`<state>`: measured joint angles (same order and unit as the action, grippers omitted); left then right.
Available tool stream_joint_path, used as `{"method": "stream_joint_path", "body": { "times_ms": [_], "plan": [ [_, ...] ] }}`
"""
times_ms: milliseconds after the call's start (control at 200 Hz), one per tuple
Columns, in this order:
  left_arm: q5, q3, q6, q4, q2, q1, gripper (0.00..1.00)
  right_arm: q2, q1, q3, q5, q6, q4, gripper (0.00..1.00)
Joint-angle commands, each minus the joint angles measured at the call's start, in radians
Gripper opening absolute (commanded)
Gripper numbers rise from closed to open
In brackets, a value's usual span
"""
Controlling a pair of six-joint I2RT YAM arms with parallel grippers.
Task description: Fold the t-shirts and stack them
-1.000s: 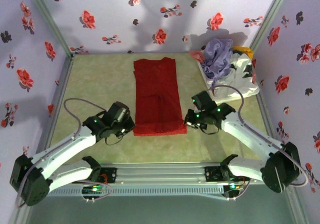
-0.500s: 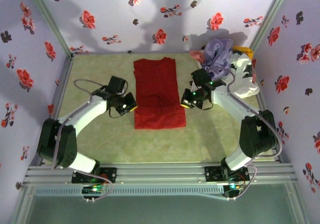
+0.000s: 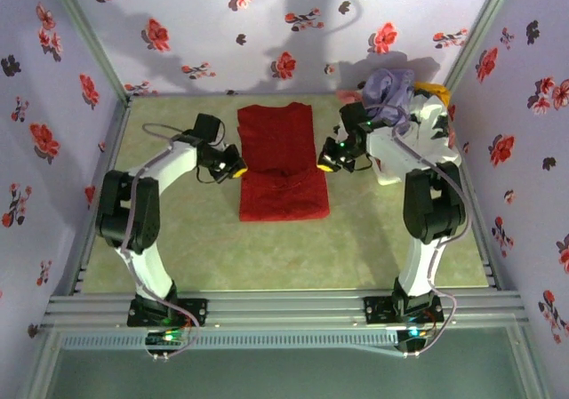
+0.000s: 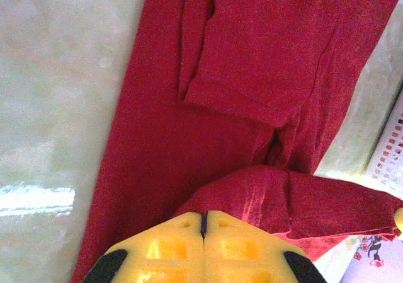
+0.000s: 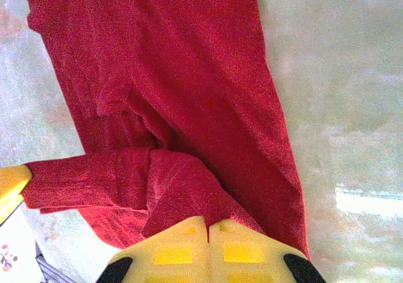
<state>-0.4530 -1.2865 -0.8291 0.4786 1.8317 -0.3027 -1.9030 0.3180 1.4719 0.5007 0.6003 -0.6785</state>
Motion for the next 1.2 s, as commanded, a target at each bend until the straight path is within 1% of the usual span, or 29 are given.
{"method": "stream_joint_path", "body": {
  "times_ms": [0, 90, 255, 370, 415, 465, 520, 550, 630, 670, 745, 810, 925, 1060, 1195],
  "plan": [
    [-0.027, -0.054, 0.051, 0.007, 0.048, 0.016, 0.0, -0.065, -0.014, 0.058, 0.061, -0.035, -0.012, 0.0],
    [-0.024, -0.061, 0.039, -0.02, 0.07, 0.029, 0.0, -0.107, -0.018, 0.095, 0.042, -0.059, -0.033, 0.0],
    [-0.024, -0.095, 0.025, -0.022, 0.114, 0.059, 0.0, -0.169, -0.04, 0.138, 0.033, -0.066, -0.047, 0.0],
    [-0.034, -0.131, 0.019, -0.021, 0.153, 0.071, 0.0, -0.184, -0.044, 0.155, 0.003, -0.07, -0.054, 0.0],
    [-0.044, -0.149, 0.015, -0.018, 0.171, 0.072, 0.0, -0.194, -0.045, 0.168, 0.002, -0.071, -0.058, 0.05],
    [-0.055, -0.166, 0.012, -0.012, 0.192, 0.073, 0.13, -0.204, -0.045, 0.184, 0.006, -0.076, -0.067, 0.15],
    [-0.06, -0.18, 0.016, -0.002, 0.202, 0.074, 0.27, -0.212, -0.045, 0.206, 0.007, -0.09, -0.088, 0.22],
    [-0.06, -0.183, 0.018, -0.003, 0.199, 0.074, 0.32, -0.21, -0.045, 0.216, 0.006, -0.101, -0.102, 0.27],
    [-0.056, -0.171, 0.011, -0.01, 0.163, 0.077, 0.4, -0.19, -0.046, 0.236, -0.006, -0.128, -0.141, 0.41],
    [-0.054, -0.155, 0.002, -0.022, 0.136, 0.079, 0.42, -0.176, -0.046, 0.238, -0.012, -0.139, -0.156, 0.45],
    [-0.052, -0.118, -0.011, -0.037, 0.084, 0.08, 0.44, -0.146, -0.046, 0.238, -0.017, -0.153, -0.186, 0.49],
    [-0.049, -0.077, -0.022, -0.045, 0.041, 0.08, 0.45, -0.118, -0.045, 0.225, -0.015, -0.16, -0.203, 0.5],
    [-0.044, 0.035, -0.059, -0.107, -0.046, 0.07, 0.48, -0.057, -0.045, 0.157, -0.017, -0.149, -0.189, 0.54],
    [-0.023, 0.162, -0.1, -0.182, -0.126, 0.035, 0.51, 0.005, -0.043, 0.064, 0.01, -0.128, -0.136, 0.56],
    [-0.015, 0.208, -0.117, -0.221, -0.128, -0.005, 0.52, 0.025, -0.042, 0.019, 0.006, -0.132, -0.127, 0.56]
  ]
}}
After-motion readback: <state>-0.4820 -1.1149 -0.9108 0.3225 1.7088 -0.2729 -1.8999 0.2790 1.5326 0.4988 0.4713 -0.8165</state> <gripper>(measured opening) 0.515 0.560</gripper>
